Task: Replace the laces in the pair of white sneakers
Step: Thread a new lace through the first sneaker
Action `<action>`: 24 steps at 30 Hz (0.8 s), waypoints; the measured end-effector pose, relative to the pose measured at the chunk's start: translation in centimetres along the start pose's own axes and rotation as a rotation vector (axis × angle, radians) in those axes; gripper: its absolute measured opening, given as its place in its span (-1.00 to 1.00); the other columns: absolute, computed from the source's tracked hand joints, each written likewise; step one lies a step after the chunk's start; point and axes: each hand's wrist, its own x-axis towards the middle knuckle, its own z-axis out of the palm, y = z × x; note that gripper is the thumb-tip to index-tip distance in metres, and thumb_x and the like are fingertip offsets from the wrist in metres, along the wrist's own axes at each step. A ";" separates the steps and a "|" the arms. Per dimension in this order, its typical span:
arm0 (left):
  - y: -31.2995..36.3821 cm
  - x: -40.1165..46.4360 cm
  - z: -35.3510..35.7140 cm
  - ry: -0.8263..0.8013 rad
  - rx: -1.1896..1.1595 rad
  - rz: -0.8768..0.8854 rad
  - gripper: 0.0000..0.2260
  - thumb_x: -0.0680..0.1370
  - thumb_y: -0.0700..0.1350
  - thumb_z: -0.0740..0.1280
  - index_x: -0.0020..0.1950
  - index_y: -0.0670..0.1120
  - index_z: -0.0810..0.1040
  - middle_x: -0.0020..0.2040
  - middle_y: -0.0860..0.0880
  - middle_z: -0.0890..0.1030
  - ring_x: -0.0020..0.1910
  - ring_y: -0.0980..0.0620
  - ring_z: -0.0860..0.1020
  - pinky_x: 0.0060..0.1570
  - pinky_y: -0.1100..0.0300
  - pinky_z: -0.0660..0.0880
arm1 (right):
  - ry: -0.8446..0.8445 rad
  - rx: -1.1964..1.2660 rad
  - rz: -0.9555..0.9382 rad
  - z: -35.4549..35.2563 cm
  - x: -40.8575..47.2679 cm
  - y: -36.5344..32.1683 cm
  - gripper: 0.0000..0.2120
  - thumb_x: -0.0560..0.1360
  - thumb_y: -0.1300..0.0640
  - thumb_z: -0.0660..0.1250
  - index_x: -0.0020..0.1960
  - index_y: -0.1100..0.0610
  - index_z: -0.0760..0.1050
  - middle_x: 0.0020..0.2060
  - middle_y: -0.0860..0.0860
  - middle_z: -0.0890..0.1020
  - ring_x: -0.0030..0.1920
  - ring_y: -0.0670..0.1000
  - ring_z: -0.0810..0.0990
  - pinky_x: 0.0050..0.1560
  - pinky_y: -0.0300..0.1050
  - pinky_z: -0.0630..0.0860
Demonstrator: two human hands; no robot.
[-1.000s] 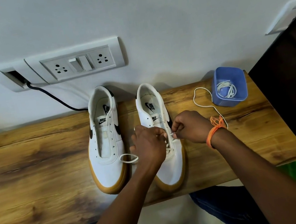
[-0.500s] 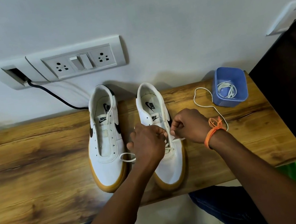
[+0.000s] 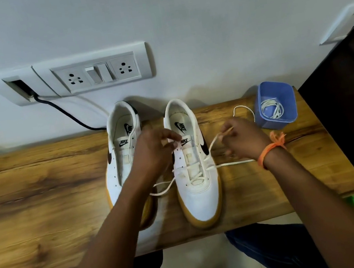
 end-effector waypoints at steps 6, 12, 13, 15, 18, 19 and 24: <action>-0.5 0.0 -0.6 -0.201 0.187 0.242 -0.58 0.52 -0.39 0.32 0.28 -0.02 0.62 0.27 -0.15 0.51 0.21 -0.12 0.54 0.07 0.30 0.38 | -0.147 -0.045 -0.174 2.5 -1.1 -0.9 -0.84 0.35 0.16 0.57 -0.13 0.13 0.63 -0.30 -0.09 0.61 -0.29 -0.18 0.54 -0.31 -0.38 0.38; 0.1 -0.6 -1.2 -0.202 0.210 0.238 -0.65 0.57 -0.36 0.29 0.25 -0.05 0.64 0.41 -0.18 0.47 0.30 -0.14 0.53 0.06 0.35 0.34 | -0.102 -0.126 -0.247 3.4 -1.4 -1.3 -0.92 0.38 0.26 0.53 -0.23 0.14 0.64 -0.39 -0.10 0.60 -0.39 -0.19 0.53 -0.20 -0.18 0.56; 0.2 -0.6 -1.2 -0.202 0.198 0.234 -0.64 0.56 -0.37 0.28 0.25 -0.05 0.64 0.42 -0.18 0.47 0.32 -0.14 0.51 0.05 0.36 0.33 | -0.107 -0.137 -0.246 3.2 -1.4 -1.2 -0.90 0.39 0.27 0.51 -0.24 0.14 0.63 -0.40 -0.09 0.60 -0.39 -0.15 0.55 -0.19 -0.14 0.58; 0.2 -0.7 -1.3 -0.205 0.186 0.224 -0.62 0.55 -0.39 0.27 0.26 -0.05 0.64 0.43 -0.19 0.45 0.36 -0.14 0.48 0.07 0.33 0.37 | -0.094 -0.221 -0.228 2.2 -0.9 -0.9 -0.87 0.42 0.28 0.47 -0.26 0.12 0.59 -0.35 -0.05 0.61 -0.31 -0.04 0.61 -0.20 -0.16 0.54; 0.4 -0.7 -1.4 -0.212 0.175 0.202 -0.60 0.56 -0.40 0.26 0.26 -0.03 0.64 0.44 -0.19 0.45 0.39 -0.14 0.45 0.17 0.22 0.46 | 0.095 -0.361 -0.107 -0.5 0.2 0.6 -0.92 0.43 0.26 0.46 -0.23 0.18 0.59 -0.23 0.08 0.66 -0.14 0.10 0.62 -0.08 -0.11 0.52; 0.4 -0.7 -1.3 -0.208 0.174 0.196 -0.61 0.56 -0.39 0.26 0.26 -0.03 0.64 0.44 -0.18 0.45 0.39 -0.13 0.45 0.14 0.25 0.45 | 0.169 -0.355 -0.062 -1.3 0.6 1.2 -0.93 0.44 0.27 0.44 -0.22 0.20 0.60 -0.22 0.10 0.67 -0.11 0.12 0.63 -0.02 -0.05 0.55; 0.1 -0.7 -1.3 -0.195 0.132 0.188 -0.65 0.57 -0.37 0.27 0.23 -0.05 0.66 0.43 -0.15 0.46 0.39 -0.10 0.45 0.07 0.37 0.38 | 0.113 -0.159 -0.035 -1.1 0.1 0.6 -0.90 0.41 0.22 0.51 -0.09 0.15 0.64 -0.12 0.10 0.68 -0.07 0.12 0.65 0.02 -0.03 0.58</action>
